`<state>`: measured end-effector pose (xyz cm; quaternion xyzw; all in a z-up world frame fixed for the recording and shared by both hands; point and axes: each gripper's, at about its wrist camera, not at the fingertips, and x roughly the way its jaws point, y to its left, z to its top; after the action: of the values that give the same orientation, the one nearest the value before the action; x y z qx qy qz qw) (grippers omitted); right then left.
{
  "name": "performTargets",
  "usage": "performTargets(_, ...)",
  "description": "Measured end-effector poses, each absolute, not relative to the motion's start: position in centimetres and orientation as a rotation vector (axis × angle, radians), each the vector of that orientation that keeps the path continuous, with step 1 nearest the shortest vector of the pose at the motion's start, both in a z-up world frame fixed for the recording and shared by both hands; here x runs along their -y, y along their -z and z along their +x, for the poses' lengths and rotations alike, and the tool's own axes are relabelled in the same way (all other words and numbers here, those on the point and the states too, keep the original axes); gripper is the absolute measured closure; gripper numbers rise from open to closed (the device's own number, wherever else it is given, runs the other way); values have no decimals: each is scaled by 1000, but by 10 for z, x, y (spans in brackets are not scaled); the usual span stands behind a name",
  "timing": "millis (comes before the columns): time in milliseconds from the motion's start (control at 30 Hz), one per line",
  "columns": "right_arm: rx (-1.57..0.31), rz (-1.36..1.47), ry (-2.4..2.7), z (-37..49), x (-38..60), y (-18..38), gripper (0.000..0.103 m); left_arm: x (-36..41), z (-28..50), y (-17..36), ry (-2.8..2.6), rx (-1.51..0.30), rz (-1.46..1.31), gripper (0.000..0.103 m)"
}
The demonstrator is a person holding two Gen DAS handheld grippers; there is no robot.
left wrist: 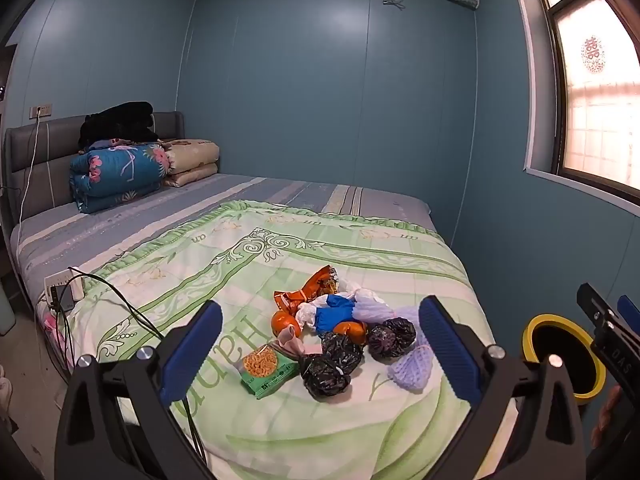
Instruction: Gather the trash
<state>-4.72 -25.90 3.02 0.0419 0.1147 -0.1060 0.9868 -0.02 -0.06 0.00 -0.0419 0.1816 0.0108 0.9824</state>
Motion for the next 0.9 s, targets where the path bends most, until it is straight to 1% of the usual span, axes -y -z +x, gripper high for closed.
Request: performTargets(900, -238, 91, 210, -46, 259, -23, 8, 2, -2, 1, -14, -363, -99, 8)
